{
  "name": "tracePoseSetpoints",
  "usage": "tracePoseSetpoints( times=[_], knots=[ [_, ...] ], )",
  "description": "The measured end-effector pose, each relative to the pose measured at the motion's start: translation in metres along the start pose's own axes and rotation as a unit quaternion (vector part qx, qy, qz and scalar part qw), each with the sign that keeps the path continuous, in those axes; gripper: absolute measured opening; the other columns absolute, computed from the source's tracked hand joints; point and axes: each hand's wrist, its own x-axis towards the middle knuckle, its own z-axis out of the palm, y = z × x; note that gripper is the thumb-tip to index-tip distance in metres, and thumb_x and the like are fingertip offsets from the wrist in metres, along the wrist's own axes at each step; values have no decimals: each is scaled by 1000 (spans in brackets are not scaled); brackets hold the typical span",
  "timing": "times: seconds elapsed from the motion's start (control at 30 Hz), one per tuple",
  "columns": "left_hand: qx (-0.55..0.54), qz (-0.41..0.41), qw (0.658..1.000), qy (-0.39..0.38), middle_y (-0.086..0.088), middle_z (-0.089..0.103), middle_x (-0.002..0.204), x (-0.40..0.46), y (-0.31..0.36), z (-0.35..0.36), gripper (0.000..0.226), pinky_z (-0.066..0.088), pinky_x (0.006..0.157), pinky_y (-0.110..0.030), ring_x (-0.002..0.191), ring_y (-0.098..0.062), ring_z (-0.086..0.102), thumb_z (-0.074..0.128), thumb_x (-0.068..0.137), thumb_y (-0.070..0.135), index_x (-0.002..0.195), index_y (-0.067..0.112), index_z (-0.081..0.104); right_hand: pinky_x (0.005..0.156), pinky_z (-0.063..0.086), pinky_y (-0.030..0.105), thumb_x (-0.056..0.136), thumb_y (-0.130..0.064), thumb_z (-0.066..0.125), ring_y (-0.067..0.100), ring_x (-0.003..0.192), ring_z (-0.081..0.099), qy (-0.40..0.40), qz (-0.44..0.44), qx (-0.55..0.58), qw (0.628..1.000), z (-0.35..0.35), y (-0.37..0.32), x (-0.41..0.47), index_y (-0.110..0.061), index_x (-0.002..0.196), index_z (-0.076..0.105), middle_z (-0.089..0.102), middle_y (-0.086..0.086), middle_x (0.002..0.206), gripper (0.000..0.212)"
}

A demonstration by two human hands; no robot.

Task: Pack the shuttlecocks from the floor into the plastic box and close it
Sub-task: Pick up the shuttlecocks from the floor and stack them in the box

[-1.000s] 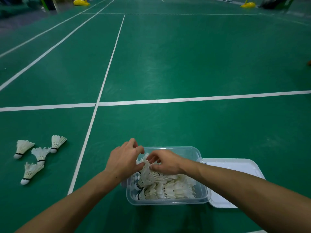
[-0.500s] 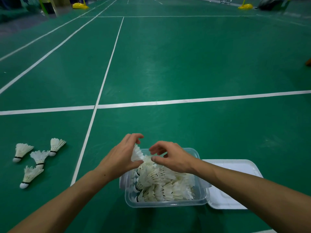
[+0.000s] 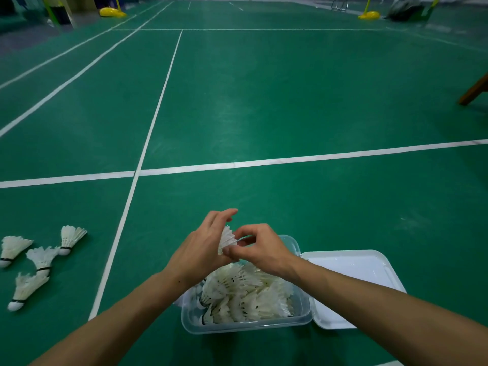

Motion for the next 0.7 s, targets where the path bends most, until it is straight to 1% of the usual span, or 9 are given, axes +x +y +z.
tracePoseSetpoints(
  times=[0.03,0.1,0.17,0.23,0.33,0.4,0.47,0.6,0.7],
  knots=[
    [-14,-3,1000,-5,9,44,148,-1,-1,1,98,56,95,-37,125,-12,57,87,81,43,158,34,27,76,60,39,84,-27,85,17,85,75,4,0,-4,1000,1,2,-1,-14,95,77,77,2,87,19],
    [-41,-17,999,-17,15,42,145,-5,-5,0,105,54,95,-32,120,-4,54,88,76,53,158,36,26,81,60,47,83,-26,81,25,87,74,20,1,-22,1000,2,4,-2,-17,93,78,78,4,89,14],
    [-33,-37,998,-26,19,44,139,-11,-15,-5,110,52,94,-28,114,0,53,84,71,68,158,36,25,80,61,46,83,-28,77,19,84,73,47,-2,-76,996,-4,6,-3,-21,92,79,78,-2,87,11],
    [27,-39,999,-27,21,52,130,-20,-26,-10,106,48,94,-27,109,-1,52,73,70,83,155,33,33,77,62,39,85,-31,77,10,85,72,62,-3,-152,986,-12,6,-7,-23,89,76,76,-8,87,9],
    [121,-24,991,-59,27,57,119,-33,-36,-11,101,43,95,-27,107,0,49,54,69,98,148,36,44,78,60,36,88,-37,75,12,89,71,59,-5,-234,970,-15,10,-11,-26,96,77,75,-11,92,14],
    [148,-18,985,-83,28,59,120,-37,-37,-6,101,41,97,-28,110,1,49,46,70,101,148,37,43,80,59,36,89,-41,72,14,91,70,57,-8,-280,958,-10,12,-11,-25,103,78,75,-10,99,22],
    [157,-18,983,-91,28,61,122,-38,-36,-1,101,39,101,-28,113,1,50,42,71,102,149,38,41,76,56,32,90,-42,71,14,91,69,59,-11,-297,953,-4,13,-8,-23,105,78,77,-8,102,25],
    [137,-34,985,-96,30,62,120,-34,-30,8,98,37,104,-31,116,3,53,37,74,103,149,40,41,67,47,28,93,-41,71,12,81,66,55,-4,-305,951,0,13,-3,-22,95,77,72,-11,89,20],
    [122,-45,987,-92,30,62,119,-33,-30,11,97,36,104,-32,114,6,55,39,73,103,147,41,42,67,48,28,93,-43,71,12,82,67,62,-12,-317,946,1,14,-2,-22,95,77,74,-10,91,22]
  ],
)
